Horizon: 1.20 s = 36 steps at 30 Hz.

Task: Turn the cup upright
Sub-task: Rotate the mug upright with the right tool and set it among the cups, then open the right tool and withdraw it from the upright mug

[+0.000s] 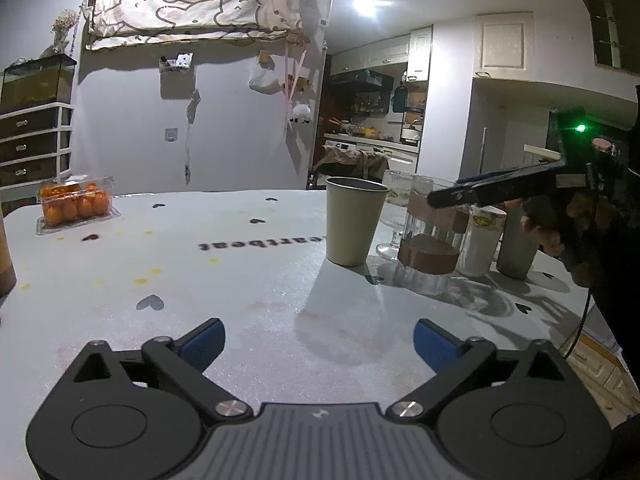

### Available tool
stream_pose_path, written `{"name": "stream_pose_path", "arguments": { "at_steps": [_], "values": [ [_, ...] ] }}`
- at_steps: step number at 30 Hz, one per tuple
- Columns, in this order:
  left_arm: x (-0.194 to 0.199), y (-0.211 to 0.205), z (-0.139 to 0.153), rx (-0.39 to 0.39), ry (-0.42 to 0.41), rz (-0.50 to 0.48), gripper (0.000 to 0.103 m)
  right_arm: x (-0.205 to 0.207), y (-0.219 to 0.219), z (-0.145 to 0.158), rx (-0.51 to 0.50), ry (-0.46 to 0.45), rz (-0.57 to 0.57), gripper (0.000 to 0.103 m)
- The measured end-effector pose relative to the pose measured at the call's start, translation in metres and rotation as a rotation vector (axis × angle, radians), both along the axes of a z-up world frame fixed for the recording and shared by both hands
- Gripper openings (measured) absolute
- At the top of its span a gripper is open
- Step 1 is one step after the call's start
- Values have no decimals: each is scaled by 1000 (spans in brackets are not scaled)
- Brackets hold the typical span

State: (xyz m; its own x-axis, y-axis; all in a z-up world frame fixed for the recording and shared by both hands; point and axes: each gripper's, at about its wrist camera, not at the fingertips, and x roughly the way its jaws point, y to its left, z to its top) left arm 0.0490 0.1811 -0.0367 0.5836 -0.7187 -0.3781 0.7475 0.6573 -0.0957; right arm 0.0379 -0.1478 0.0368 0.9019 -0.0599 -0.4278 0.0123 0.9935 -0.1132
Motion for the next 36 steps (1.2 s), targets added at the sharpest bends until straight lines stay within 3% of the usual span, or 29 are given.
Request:
{"name": "stream_pose_path", "arguments": {
  "at_steps": [9, 13, 28, 36],
  "values": [
    [-1, -1, 5, -12, -31, 54, 103, -47, 17, 22, 73, -164, -38, 98],
    [-2, -4, 7, -16, -45, 79, 103, -75, 31, 14, 104, -203, -127, 98],
    [-15, -18, 13, -23, -80, 150, 103, -136, 77, -34, 160, -262, -383, 98],
    [-19, -17, 12, -18, -85, 167, 103, -144, 93, -48, 124, -251, -432, 98]
  ]
}}
